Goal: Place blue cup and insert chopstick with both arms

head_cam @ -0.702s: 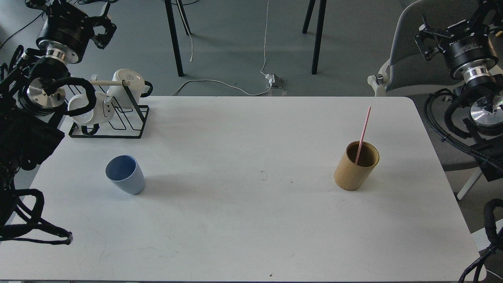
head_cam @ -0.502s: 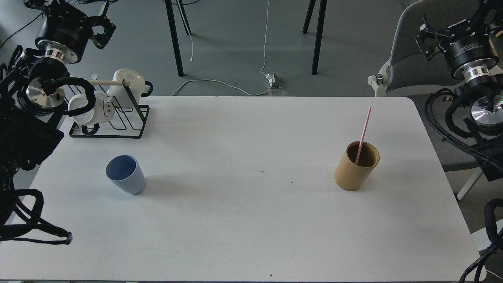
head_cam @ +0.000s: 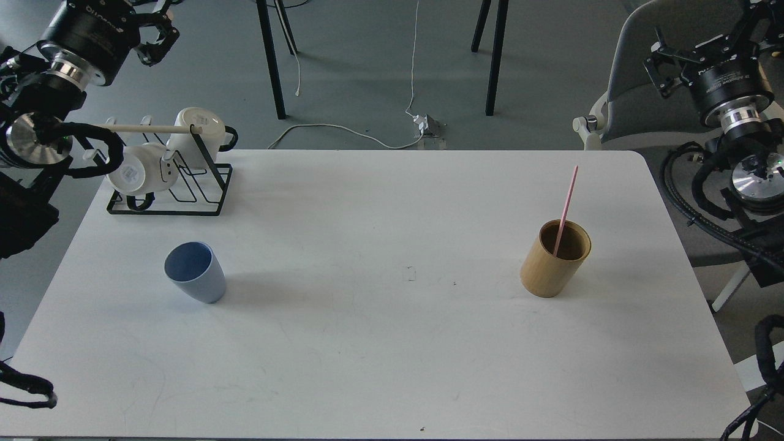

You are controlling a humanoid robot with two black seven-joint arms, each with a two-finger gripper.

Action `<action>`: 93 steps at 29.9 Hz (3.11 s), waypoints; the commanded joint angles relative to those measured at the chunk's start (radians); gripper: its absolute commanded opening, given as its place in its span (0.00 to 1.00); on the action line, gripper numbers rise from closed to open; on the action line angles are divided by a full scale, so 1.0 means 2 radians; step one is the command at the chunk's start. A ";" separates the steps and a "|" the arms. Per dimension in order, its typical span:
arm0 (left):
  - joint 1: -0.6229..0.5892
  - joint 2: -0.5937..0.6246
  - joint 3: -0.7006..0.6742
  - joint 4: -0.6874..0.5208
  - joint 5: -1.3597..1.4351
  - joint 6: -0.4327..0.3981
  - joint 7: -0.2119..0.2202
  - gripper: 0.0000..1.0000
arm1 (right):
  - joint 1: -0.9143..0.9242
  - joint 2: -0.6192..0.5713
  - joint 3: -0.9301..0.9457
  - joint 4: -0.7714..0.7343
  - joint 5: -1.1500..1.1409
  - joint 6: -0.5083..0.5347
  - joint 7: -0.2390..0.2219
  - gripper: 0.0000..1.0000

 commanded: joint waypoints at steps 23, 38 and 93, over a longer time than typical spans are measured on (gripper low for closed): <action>0.137 0.236 0.120 -0.327 0.764 0.053 -0.002 0.96 | -0.026 -0.023 0.014 0.041 0.001 0.000 0.006 1.00; 0.140 0.164 0.182 -0.216 0.870 0.102 -0.008 0.68 | -0.028 -0.025 0.014 0.040 0.001 0.000 0.007 1.00; -0.086 -0.192 0.289 -0.208 0.955 0.000 0.010 0.03 | -0.055 -0.086 0.040 0.041 0.001 0.000 0.015 1.00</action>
